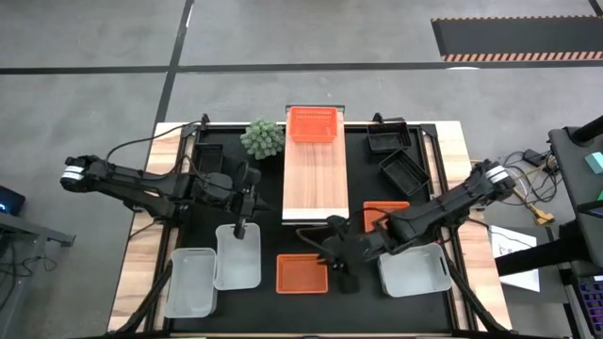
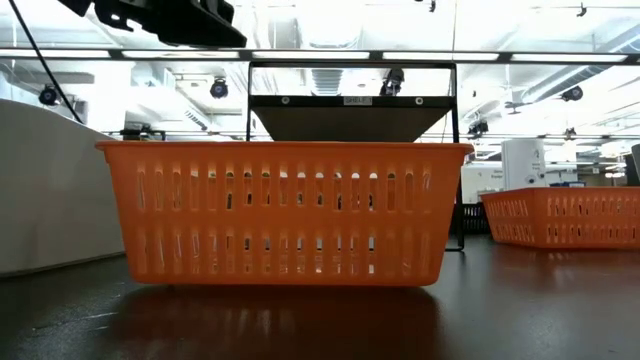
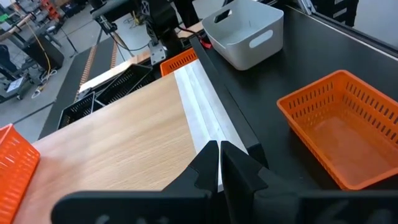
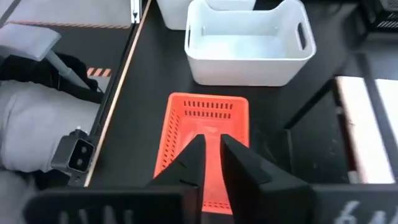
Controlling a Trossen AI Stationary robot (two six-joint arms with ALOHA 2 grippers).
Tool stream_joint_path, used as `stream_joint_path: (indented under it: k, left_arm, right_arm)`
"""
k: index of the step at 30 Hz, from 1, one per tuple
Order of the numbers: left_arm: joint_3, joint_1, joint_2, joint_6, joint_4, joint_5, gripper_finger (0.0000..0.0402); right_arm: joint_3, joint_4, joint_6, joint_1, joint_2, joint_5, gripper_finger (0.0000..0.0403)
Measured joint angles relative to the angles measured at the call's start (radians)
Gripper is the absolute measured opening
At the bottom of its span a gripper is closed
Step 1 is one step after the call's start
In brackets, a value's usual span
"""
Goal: Stack baskets on shelf by color
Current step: Put the right gray bin on the shelf
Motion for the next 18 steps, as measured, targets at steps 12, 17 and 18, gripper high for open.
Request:
stream_joint_path:
  k: [12,17,18]
  left_arm:
    - [-0.001,-0.001,-0.007,-0.001,-0.009,0.000,0.0001]
    - [-0.002,-0.001,-0.008,0.000,-0.030,0.000,0.0002]
    - [-0.002,-0.001,-0.008,0.000,-0.034,0.000,0.0001]
  right_arm:
    - [0.177,-0.027,0.006,0.023,0.204,0.001,0.0151]
    - [0.278,-0.227,0.192,0.023,0.246,0.001,0.0159]
    - [0.295,-0.285,0.274,0.024,0.249,0.000,0.0159]
